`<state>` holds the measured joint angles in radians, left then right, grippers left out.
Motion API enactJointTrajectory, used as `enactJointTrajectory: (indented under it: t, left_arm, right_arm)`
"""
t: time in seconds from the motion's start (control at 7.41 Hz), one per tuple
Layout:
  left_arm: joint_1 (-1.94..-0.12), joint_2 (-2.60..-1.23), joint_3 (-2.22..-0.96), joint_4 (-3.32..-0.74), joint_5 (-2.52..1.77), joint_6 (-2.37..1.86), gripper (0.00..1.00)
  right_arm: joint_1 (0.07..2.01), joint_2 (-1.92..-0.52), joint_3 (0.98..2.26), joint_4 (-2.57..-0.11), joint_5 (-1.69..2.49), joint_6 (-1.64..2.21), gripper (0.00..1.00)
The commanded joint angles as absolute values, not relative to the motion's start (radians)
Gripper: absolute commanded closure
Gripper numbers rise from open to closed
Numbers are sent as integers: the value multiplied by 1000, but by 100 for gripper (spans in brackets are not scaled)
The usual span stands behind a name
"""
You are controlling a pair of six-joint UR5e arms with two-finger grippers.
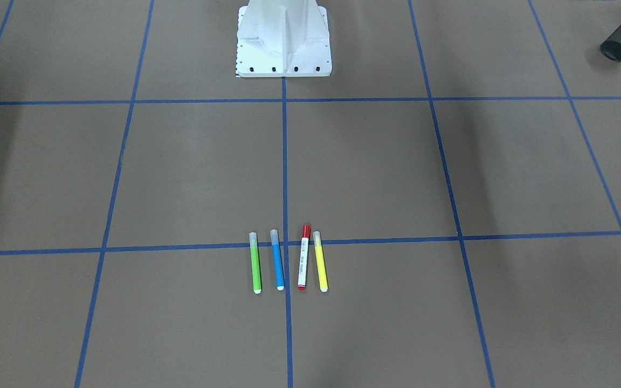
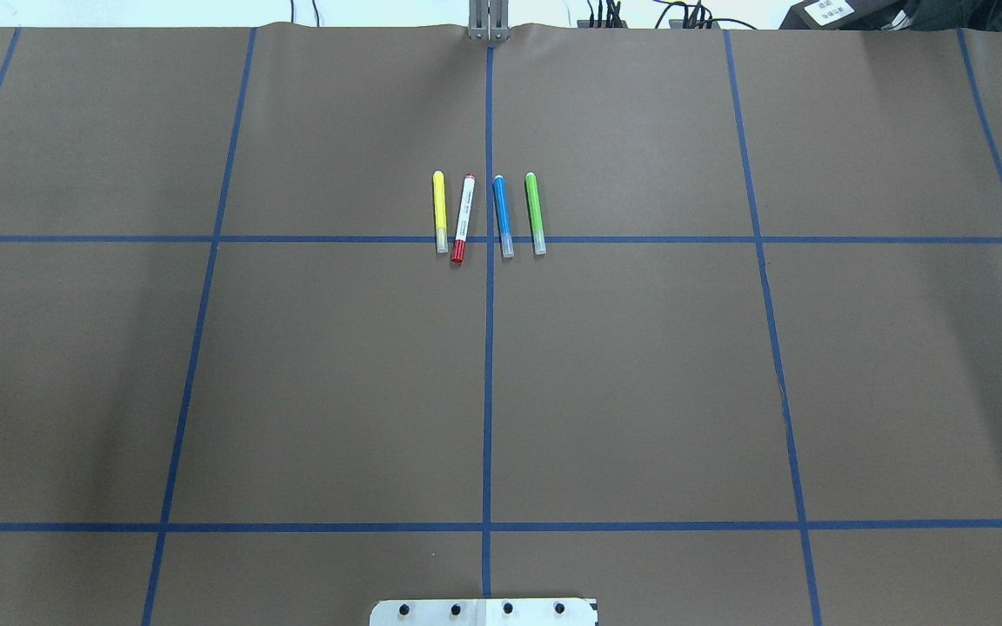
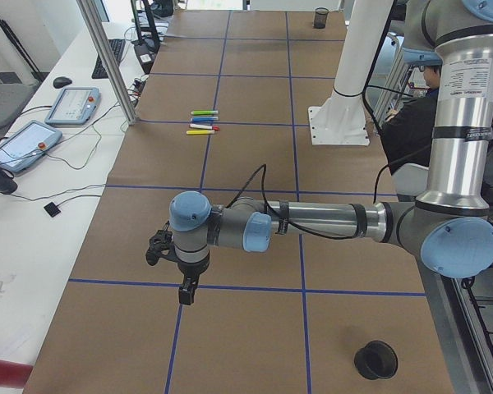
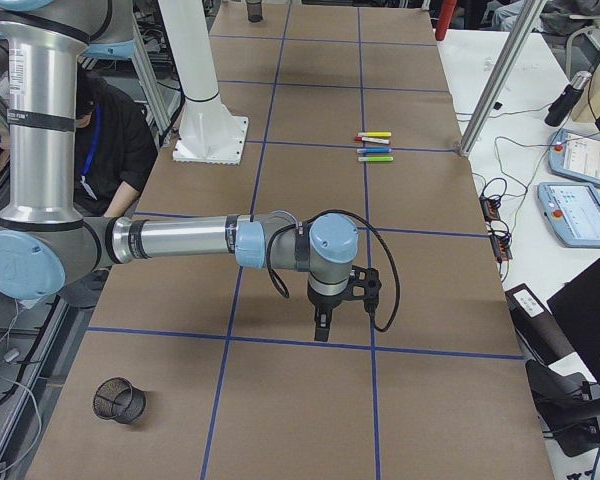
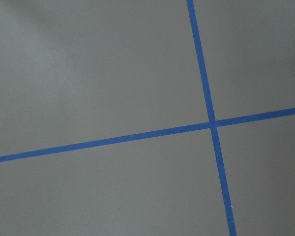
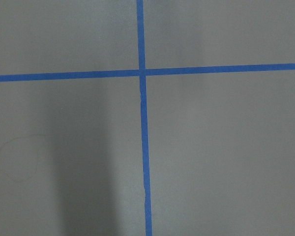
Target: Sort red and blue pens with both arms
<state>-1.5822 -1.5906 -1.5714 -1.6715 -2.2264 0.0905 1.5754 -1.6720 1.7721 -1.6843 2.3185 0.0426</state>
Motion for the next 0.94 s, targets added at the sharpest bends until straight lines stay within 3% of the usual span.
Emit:
enactJointTrajectory:
  t: [0.0,0.81]
  left_arm:
    - [-1582,-1588,-1574,-1671,-2229,91,0]
    - [-1575,-1588,-1620,-1672,-2238,91,0]
  right_arm:
    - [1575,-1686,1784,-1683,2332,38,0]
    - [1574,-1672,1798,-1671,2333,41,0]
